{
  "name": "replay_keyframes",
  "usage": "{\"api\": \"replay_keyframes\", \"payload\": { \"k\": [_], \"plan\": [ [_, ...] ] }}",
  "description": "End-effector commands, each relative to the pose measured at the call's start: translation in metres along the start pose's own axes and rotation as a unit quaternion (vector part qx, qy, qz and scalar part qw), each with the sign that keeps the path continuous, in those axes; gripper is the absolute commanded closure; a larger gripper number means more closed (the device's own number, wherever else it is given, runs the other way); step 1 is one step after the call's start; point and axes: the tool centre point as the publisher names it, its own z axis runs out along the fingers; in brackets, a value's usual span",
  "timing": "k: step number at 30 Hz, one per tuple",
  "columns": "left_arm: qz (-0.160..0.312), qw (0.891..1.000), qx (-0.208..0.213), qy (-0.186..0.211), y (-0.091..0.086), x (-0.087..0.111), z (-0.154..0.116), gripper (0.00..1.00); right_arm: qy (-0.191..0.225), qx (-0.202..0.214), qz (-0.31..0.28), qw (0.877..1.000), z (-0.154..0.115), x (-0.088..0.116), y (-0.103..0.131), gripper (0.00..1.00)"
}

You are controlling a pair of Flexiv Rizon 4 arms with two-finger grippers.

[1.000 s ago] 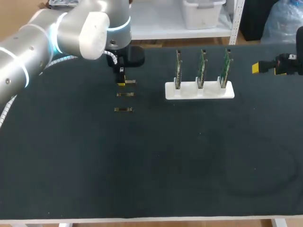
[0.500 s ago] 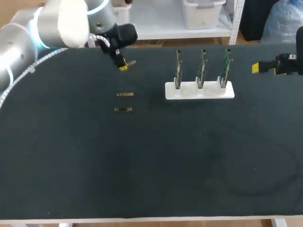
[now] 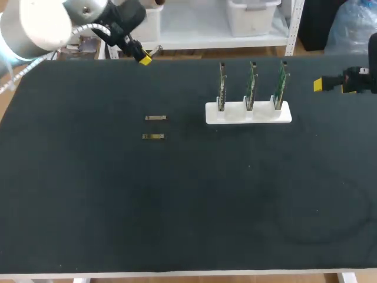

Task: Pick up the optical module with the left hand, and insert it into the network port with the right hand.

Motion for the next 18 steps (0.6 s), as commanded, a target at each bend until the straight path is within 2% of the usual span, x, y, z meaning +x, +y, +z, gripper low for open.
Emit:
{"api": "replay_keyframes", "payload": {
  "k": [1,6,9,12,18],
  "plan": [
    [-0.011,0.991,-0.017,-0.133,-0.011,0.004,-0.019,1.00,0.000,0.000,0.000,1.000,0.000,0.000,0.000,0.00],
    [-0.034,0.983,-0.006,-0.181,-0.009,-0.003,-0.032,1.00,0.000,0.000,0.000,1.000,0.000,0.000,0.000,0.00],
    [-0.036,0.983,-0.012,-0.178,-0.011,-0.007,-0.034,1.00,0.000,0.000,0.000,1.000,0.000,0.000,0.000,0.00],
    [-0.038,0.987,-0.028,-0.156,-0.013,-0.009,-0.033,1.00,0.000,0.000,0.000,1.000,0.000,0.000,0.000,0.00],
    [-0.038,0.987,-0.028,-0.156,-0.013,-0.009,-0.033,1.00,0.000,0.000,0.000,1.000,0.000,0.000,0.000,0.00]
  ]
}}
